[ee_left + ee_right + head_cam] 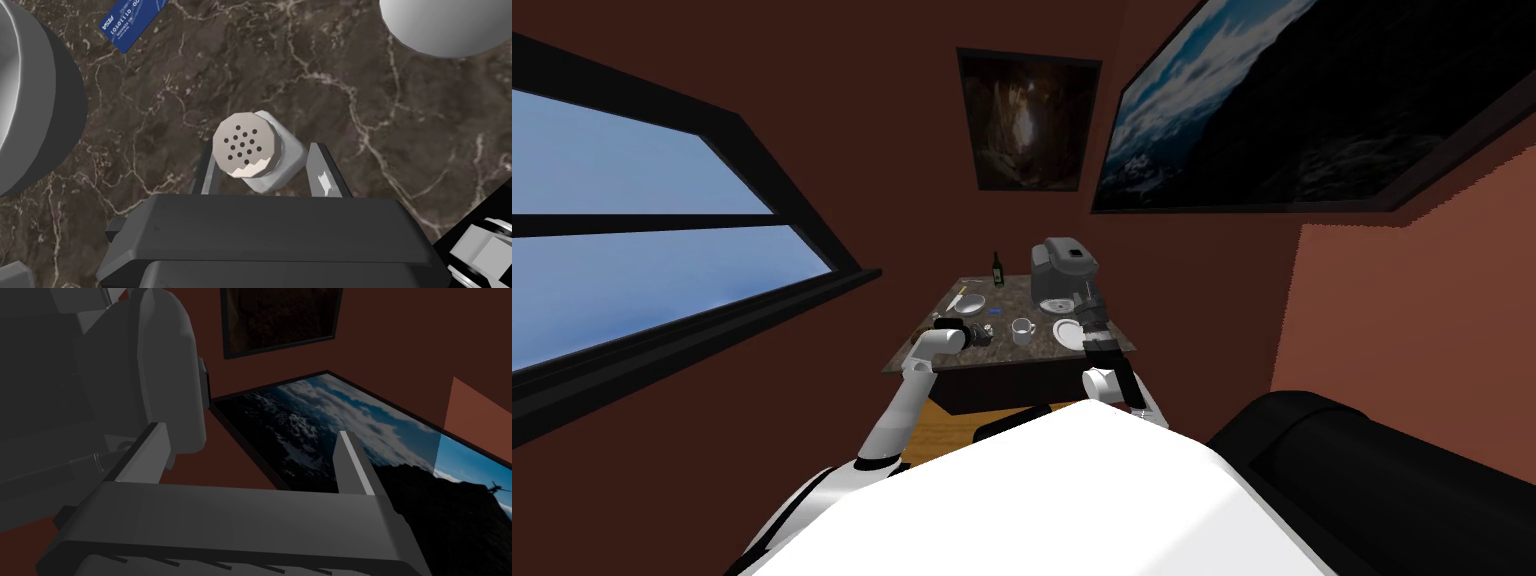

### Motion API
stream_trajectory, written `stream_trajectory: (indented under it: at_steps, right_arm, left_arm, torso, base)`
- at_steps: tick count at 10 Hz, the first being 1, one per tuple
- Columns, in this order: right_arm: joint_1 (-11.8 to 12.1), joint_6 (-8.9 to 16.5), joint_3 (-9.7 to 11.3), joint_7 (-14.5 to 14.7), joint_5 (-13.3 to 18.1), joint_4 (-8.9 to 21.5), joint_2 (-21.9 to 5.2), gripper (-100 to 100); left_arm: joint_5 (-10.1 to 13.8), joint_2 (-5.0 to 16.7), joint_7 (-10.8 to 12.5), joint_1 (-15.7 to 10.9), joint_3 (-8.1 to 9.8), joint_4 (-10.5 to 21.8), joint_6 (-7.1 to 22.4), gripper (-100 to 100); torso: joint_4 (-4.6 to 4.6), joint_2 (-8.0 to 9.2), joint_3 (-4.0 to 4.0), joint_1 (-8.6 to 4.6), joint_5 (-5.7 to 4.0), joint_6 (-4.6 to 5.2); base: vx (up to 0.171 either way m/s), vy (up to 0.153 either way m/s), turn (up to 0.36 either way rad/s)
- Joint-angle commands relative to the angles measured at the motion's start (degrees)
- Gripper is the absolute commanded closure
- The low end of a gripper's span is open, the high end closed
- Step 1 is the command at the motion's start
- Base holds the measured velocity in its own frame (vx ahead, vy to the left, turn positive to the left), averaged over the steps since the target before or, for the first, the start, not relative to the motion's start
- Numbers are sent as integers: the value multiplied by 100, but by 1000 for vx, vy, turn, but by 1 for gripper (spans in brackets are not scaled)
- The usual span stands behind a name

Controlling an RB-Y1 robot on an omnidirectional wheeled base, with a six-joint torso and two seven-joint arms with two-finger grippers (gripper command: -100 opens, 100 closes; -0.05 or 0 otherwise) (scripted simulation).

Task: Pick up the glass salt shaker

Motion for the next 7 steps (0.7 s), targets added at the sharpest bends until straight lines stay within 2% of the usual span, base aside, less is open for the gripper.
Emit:
stream_trajectory:
  at_steps: [1, 2, 3, 4, 5, 6, 7]
  right_arm:
    - [0, 0, 0, 0, 0, 0, 0, 0]
    - [0, 0, 0, 0, 0, 0, 0, 0]
    - [0, 0, 0, 0, 0, 0, 0, 0]
    - [0, 0, 0, 0, 0, 0, 0, 0]
    - [0, 0, 0, 0, 0, 0, 0, 0]
    - [0, 0, 0, 0, 0, 0, 0, 0]
    - [0, 0, 0, 0, 0, 0, 0, 0]
  left_arm:
    - [0, 0, 0, 0, 0, 0, 0, 100]
    - [0, 0, 1, 0, 1, 0, 0, 100]
    - [0, 0, 1, 0, 1, 0, -1, 0]
    - [26, 63, 90, -36, -22, -147, 174, 100]
    - [44, 94, 141, -52, -35, -245, 267, 100]
    - [25, 70, 97, -27, -32, -192, 182, 100]
    - [26, 74, 108, -27, -34, -199, 202, 0]
  torso:
    - [0, 0, 0, 0, 0, 0]
    - [0, 0, 0, 0, 0, 1]
    - [0, -1, 0, 0, 0, 1]
    - [0, -1, -1, 0, 0, 1]
    - [2, 9, 5, 10, 1, -4]
    - [3, 19, 10, 14, 3, -3]
    - [2, 13, 7, 8, 3, 0]
  base:
    - [0, 0, 0]
    - [0, 0, 0]
    - [0, 0, 0]
    - [-26, 24, 67]
    - [-51, 29, 61]
    - [-25, 11, 9]
    - [0, 0, 0]
